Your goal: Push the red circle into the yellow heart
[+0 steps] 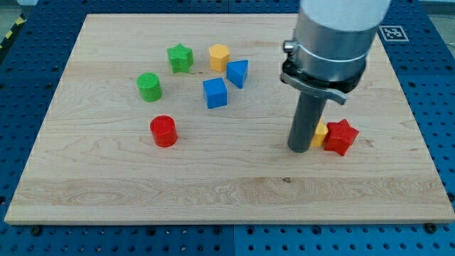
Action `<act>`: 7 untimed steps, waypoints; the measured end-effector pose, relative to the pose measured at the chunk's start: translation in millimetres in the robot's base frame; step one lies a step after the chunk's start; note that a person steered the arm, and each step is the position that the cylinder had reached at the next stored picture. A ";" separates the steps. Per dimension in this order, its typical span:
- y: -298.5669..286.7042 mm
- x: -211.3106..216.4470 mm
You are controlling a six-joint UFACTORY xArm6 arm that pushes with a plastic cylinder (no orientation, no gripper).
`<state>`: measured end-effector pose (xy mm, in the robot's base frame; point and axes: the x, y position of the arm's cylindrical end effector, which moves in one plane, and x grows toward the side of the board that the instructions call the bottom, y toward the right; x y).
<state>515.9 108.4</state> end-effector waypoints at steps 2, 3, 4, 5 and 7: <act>-5.9 -1.2; -68.7 -24.3; -129.2 -54.1; -189.8 -64.7; -268.4 -62.4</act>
<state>453.4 -160.0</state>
